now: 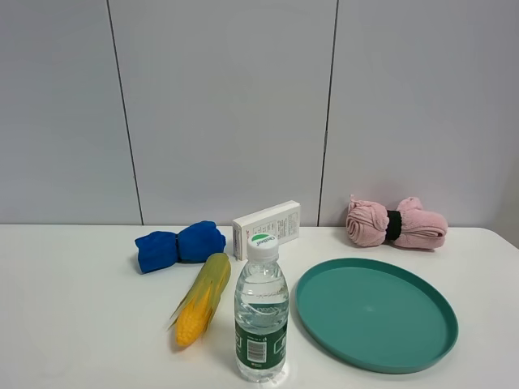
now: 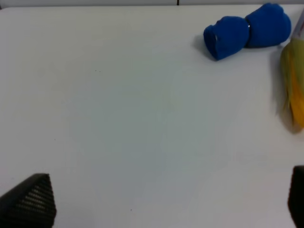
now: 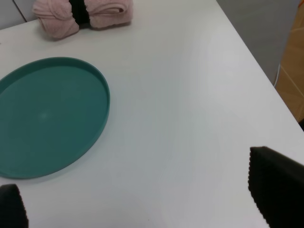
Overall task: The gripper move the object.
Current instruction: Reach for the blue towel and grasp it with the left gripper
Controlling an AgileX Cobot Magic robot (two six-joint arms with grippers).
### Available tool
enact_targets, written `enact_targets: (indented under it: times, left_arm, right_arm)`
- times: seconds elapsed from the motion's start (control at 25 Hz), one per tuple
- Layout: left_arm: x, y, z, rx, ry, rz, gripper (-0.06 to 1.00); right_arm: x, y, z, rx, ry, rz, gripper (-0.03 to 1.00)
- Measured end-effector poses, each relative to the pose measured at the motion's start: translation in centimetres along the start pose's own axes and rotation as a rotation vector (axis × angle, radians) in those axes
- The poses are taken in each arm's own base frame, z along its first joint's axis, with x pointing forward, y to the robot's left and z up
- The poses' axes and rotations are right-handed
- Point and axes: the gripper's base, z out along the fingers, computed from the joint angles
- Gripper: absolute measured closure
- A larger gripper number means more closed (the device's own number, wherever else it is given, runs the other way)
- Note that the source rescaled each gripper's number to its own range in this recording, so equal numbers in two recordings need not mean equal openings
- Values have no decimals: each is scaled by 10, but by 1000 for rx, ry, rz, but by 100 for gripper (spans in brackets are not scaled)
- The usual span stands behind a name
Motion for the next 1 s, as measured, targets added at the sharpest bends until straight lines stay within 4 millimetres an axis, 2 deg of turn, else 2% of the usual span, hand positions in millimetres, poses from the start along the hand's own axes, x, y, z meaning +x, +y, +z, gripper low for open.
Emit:
enact_targets:
  times: [1.0]
  left_arm:
    - [0, 0, 0, 0, 0, 0, -6]
  right_arm:
    - [0, 0, 0, 0, 0, 0, -3]
